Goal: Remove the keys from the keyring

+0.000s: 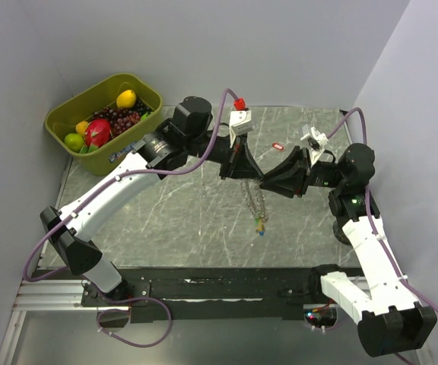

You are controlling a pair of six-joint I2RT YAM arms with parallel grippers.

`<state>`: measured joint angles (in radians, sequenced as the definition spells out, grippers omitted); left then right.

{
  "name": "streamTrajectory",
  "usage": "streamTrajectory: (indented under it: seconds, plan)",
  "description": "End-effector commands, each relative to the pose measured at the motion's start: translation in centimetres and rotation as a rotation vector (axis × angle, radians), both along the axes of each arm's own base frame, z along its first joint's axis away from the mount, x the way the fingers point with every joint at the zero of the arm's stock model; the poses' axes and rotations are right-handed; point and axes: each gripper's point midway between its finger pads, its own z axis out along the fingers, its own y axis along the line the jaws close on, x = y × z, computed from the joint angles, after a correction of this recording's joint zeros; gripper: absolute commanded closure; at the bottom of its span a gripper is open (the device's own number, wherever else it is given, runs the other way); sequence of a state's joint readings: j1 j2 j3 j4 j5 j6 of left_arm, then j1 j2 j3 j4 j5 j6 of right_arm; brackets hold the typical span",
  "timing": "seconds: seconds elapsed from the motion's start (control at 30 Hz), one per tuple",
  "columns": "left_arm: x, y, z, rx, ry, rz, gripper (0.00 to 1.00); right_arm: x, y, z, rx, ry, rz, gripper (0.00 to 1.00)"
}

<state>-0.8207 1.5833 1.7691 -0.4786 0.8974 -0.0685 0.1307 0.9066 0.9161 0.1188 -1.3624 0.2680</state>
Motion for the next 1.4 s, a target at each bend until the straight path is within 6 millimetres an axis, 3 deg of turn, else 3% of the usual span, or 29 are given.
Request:
streamTrajectory:
  seconds: [0.0,0.33,0.5,0.7,0.73,0.77,0.8,0.83,0.87,0.9,1.1,1.23,1.33,1.37]
  plan:
    - [-1.0,0.0,2.5,-0.075,-0.045,-0.046,0.99,0.0,0.1,1.7,0.016,-0.077,-0.023,0.67]
    - [-0.9,0.0,2.3,-0.071,-0.048,-0.041,0.99,-1.5,0.1,2.6,0.033,-0.087,0.026,0.77]
    - [-0.6,-0.2,2.2,-0.068,-0.044,-0.037,0.99,-1.5,0.1,2.4,0.028,-0.087,0.029,1.00]
    - [-0.5,-0.2,2.5,-0.067,-0.055,-0.025,0.99,-1.7,-0.1,1.6,-0.009,-0.086,0.008,1.00]
    - [-0.4,-0.1,2.5,-0.066,-0.060,-0.017,0.99,-0.9,-0.3,2.7,-0.029,-0.183,-0.043,1.00]
    - [-0.3,0.0,2.6,-0.068,-0.076,-0.010,0.99,-1.5,-0.3,1.3,-0.073,-0.085,-0.048,1.00]
    - [-0.1,0.1,2.3,-0.056,-0.081,0.009,0.96,-1.1,-0.4,1.2,-0.102,-0.085,-0.061,1.00]
    - [0.1,0.3,2.3,-0.051,-0.093,0.018,0.91,-0.5,-0.7,2.5,-0.137,-0.184,-0.110,1.00]
    - [0.1,0.5,2.4,-0.049,-0.111,0.030,0.86,-1.1,-0.9,1.3,-0.183,-0.104,-0.113,1.00]
    - [0.5,0.8,2.3,-0.043,-0.149,0.055,0.77,-0.7,-1.0,2.0,-0.209,-0.143,-0.128,1.00]
    - [1.9,2.2,3.7,-0.035,-0.289,0.157,0.62,-1.3,-1.3,-1.0,-0.316,0.008,-0.150,1.00]
    - [3.6,3.0,4.6,0.002,-0.412,0.264,0.59,-1.4,-1.5,-3.0,-0.353,0.116,-0.154,1.00]
    - [3.1,2.5,3.2,0.047,-0.493,0.253,0.60,-1.5,-1.3,-3.7,-0.353,0.192,-0.141,1.00]
    - [3.4,2.4,1.7,0.094,-0.526,0.263,0.60,-1.5,-1.3,-3.7,-0.349,0.204,-0.138,1.00]
